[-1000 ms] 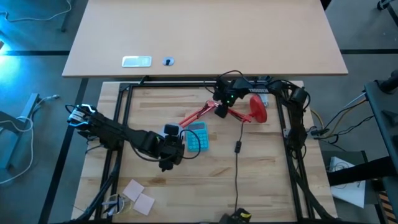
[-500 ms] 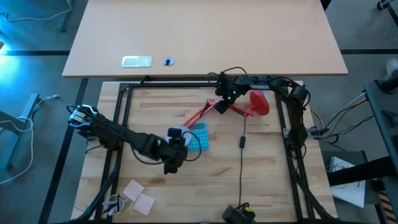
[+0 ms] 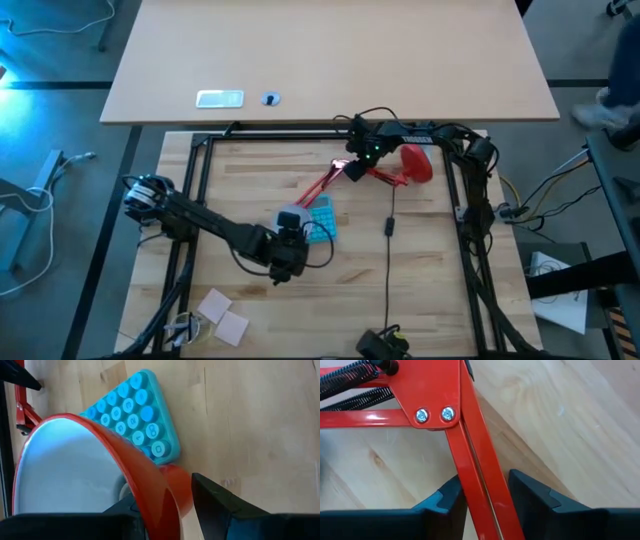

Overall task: Screw lightbulb
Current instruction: Prepare the orange desk lamp on the center

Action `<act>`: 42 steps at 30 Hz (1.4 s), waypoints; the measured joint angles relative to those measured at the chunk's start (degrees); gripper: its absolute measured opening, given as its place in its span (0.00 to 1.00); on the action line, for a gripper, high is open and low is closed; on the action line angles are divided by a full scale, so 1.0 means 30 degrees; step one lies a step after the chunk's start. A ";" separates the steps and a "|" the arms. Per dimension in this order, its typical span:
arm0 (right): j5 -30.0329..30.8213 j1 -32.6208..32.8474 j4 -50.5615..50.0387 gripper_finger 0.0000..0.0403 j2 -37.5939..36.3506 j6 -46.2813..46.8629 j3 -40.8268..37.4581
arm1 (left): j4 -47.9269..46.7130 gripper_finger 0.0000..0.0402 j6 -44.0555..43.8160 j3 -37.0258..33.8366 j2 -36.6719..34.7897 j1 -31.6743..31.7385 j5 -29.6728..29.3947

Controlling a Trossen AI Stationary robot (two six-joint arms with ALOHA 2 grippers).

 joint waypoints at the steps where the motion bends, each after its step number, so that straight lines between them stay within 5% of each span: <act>1: 0.0004 0.0000 0.0103 0.33 0.0000 0.0000 0.0000 | -0.0033 0.26 -0.0004 0.0129 0.0027 -0.0035 -0.0057; 12: 0.0089 -0.0007 0.0256 0.37 0.0022 0.0331 0.0000 | 0.1542 0.26 0.2743 0.1656 0.1384 -0.0079 -0.1163; 20: 0.0283 -0.0011 0.0307 0.42 -0.0056 -0.0311 0.0000 | -0.0233 0.26 0.3176 0.4035 0.2802 -0.0079 -0.2034; 34: 0.0253 0.0735 0.0263 0.61 -0.0513 -0.1611 0.0000 | -0.2133 0.26 0.0857 0.3525 -0.1445 -0.0247 -0.1780; 42: 0.0117 0.1784 -0.0471 0.61 -0.1425 -0.1652 0.0000 | -0.2204 0.26 -0.0636 0.1702 -0.4256 -0.0247 -0.2340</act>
